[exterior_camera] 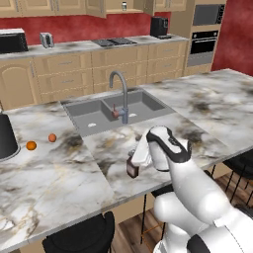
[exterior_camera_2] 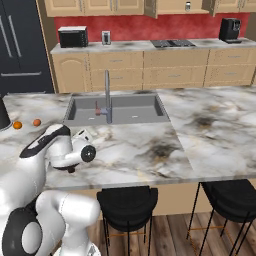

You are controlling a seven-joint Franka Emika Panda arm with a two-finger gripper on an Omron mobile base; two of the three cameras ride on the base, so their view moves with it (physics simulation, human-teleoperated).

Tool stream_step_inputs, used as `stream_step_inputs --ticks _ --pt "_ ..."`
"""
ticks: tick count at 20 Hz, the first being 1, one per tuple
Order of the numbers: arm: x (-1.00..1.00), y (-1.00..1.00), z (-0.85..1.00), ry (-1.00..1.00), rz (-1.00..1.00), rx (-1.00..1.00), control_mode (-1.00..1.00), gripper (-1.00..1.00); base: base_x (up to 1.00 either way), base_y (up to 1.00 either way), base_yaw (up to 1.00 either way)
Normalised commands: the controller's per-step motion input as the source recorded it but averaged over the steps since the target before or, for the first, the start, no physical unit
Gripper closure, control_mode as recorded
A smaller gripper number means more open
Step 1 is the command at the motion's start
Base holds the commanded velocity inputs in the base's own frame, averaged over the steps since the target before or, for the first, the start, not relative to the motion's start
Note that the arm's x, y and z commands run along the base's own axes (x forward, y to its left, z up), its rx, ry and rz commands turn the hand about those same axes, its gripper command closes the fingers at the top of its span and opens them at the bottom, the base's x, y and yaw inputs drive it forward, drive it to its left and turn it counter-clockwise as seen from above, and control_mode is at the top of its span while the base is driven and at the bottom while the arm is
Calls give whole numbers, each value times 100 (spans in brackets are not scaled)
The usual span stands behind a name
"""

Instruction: Move the ketchup and mayonnaise from the cabinet to the dining counter.

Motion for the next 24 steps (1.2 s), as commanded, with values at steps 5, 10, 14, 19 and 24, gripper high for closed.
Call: stream_step_inputs --ticks 5,10,14,19,24 --pt "-27 0 0 0 -3 0 -100 -100 0 0 0" --pt "-30 0 14 1 -17 1 -100 -100 0 0 0" --pt "-30 -1 28 9 -28 0 -100 -100 0 0 0" --pt "-46 0 30 9 -24 0 -100 -100 0 0 0" --pt "-49 0 36 20 -21 2 -100 -100 0 0 0"
